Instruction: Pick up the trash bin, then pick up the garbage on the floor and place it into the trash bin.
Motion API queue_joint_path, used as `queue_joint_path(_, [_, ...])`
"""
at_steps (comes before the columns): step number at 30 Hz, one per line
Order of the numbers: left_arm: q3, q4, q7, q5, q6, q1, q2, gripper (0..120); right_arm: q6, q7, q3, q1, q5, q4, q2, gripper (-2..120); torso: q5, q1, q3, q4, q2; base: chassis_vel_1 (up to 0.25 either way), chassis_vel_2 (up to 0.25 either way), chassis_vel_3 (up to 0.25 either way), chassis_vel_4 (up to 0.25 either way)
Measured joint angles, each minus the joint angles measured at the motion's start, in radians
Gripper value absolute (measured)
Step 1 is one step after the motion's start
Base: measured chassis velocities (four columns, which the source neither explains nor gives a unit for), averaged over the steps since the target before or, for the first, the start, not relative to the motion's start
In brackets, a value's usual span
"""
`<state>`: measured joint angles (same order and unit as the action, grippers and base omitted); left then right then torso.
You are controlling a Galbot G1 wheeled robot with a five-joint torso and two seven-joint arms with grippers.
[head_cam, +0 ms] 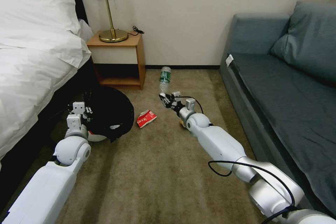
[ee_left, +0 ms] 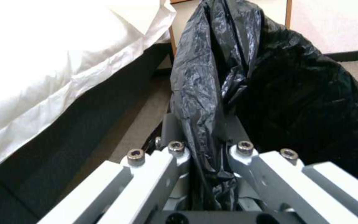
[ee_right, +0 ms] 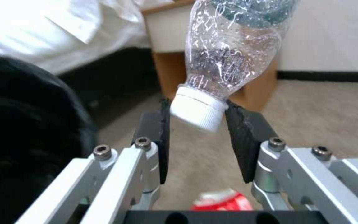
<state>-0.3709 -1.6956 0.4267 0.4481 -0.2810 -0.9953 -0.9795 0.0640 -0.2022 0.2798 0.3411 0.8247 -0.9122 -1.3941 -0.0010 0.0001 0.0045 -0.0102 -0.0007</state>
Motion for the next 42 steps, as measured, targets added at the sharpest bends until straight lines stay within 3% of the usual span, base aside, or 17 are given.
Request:
queue_joint_path(11, [-0.003, 0.000, 0.001, 0.006, 0.010, 0.003, -0.006, 6, -0.059, 0.026, 0.107, 0.018, 0.142, -0.261, 0.010, 30, -0.0003, 0.000, 0.000, -0.0001, 0.000, 0.000, 0.000, 0.000, 0.000])
queue_joint_path(19, [0.000, 0.002, 0.002, 0.017, 0.017, 0.011, -0.012, 6, -0.081, 0.025, 0.177, 0.058, 0.178, -0.354, -0.004, 30, -0.0002, 0.000, 0.000, -0.0002, 0.000, 0.000, 0.000, 0.000, 0.000])
queue_joint_path(28, [0.000, -0.001, 0.003, 0.031, 0.024, 0.009, -0.023, 6, -0.082, 0.011, 0.235, 0.081, 0.183, -0.355, -0.026, 30, 0.0000, 0.000, 0.000, -0.0003, 0.000, 0.000, 0.000, 0.000, 0.000])
queue_joint_path(35, [0.000, -0.001, 0.003, 0.036, 0.027, 0.001, -0.038, 6, -0.057, -0.010, 0.265, 0.074, 0.161, -0.272, -0.083, 30, -0.0001, 0.000, 0.000, -0.0001, 0.000, 0.000, 0.000, 0.000, 0.000])
queue_joint_path(42, [-0.010, -0.006, 0.004, 0.039, 0.029, -0.012, -0.035, 6, -0.042, -0.017, 0.275, 0.057, 0.155, -0.235, -0.093, 30, -0.0001, 0.000, 0.000, -0.0002, 0.000, 0.000, 0.000, 0.000, 0.000])
